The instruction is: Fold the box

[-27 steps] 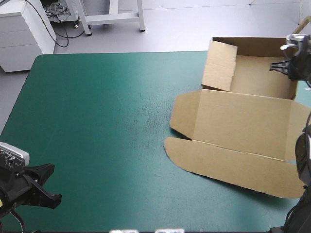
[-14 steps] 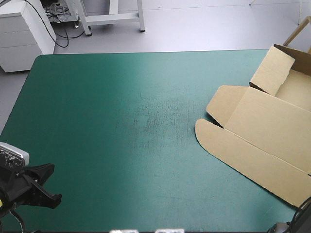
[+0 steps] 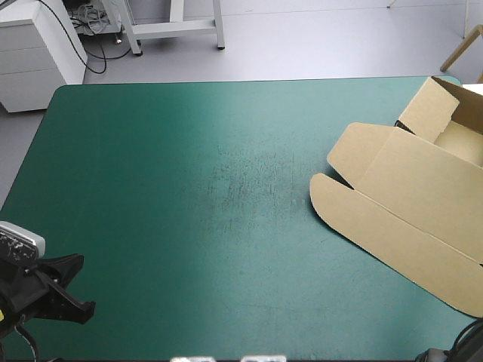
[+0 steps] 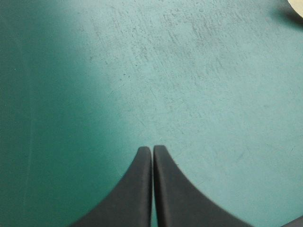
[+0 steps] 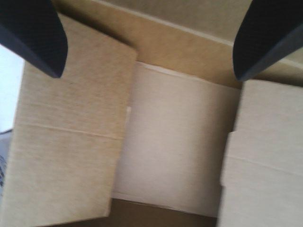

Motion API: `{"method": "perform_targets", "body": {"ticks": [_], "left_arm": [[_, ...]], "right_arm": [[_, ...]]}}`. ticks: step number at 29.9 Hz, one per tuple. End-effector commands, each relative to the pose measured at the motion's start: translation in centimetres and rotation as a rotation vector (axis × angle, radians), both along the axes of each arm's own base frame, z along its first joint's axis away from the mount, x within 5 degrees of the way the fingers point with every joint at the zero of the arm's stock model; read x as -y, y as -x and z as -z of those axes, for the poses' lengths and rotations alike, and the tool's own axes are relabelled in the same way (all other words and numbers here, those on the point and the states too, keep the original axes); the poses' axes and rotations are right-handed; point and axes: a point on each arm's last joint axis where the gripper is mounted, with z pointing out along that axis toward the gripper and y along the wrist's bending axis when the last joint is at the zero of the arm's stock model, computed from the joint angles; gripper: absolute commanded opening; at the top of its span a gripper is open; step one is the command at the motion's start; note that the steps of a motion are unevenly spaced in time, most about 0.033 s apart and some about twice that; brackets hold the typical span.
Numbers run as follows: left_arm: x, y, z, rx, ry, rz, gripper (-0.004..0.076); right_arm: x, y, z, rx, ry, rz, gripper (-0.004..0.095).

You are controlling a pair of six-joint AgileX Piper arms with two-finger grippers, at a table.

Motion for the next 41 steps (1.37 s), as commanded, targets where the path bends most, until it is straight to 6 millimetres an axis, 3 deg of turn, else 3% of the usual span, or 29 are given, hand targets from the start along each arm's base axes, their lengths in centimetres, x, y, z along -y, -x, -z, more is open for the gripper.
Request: {"method": "perform_targets", "body": {"ticks": [1,5,9,13,19,25,32,36,41], "left_arm": [[-0.1,0.2,-0.3,-0.021,-0.006,-0.005,-0.0010],[0.1,0.2,-0.3,-0.026,0.013,0.007,-0.0010],[0.1,0.1,-0.5,-0.007,0.041,-0.018,-0.0010],[0.1,0.0,-0.6,0.009,0.040,-0.017,-0.0010],[-0.5,0.8,-0.4,0.147,0.044,-0.004,-0.0010],[-1.5,2.5,1.8,0.232,0.048,-0.017,-0.0010],[-2.2,4.4,4.7,0.401,0.117,-0.012,-0.0010],[-2.3,4.8,6.4,0.438,0.132,-0.010,-0.0010],[-2.1,4.5,8.2,0.450,0.143,-0.005,-0.0010]], "right_arm": [[-5.0,2.0,-5.6,0.152,0.048,-0.102,0.0763],[-10.4,2.5,-7.1,0.191,0.061,-0.228,0.0562],[-16.3,3.5,-7.9,0.208,0.095,-0.406,0.0250],[-20.7,5.1,-7.7,0.209,0.110,-0.538,-0.0022],[-25.3,8.5,-7.4,0.259,0.101,-0.678,-0.0012],[-26.6,14.0,-6.0,0.318,0.110,-0.751,-0.0012],[-25.3,21.2,-3.3,0.549,0.162,-0.710,-0.0014],[-24.5,24.6,-0.7,0.632,0.181,-0.683,-0.0014],[-23.8,28.4,1.0,0.775,0.161,-0.634,-0.0014]]}}
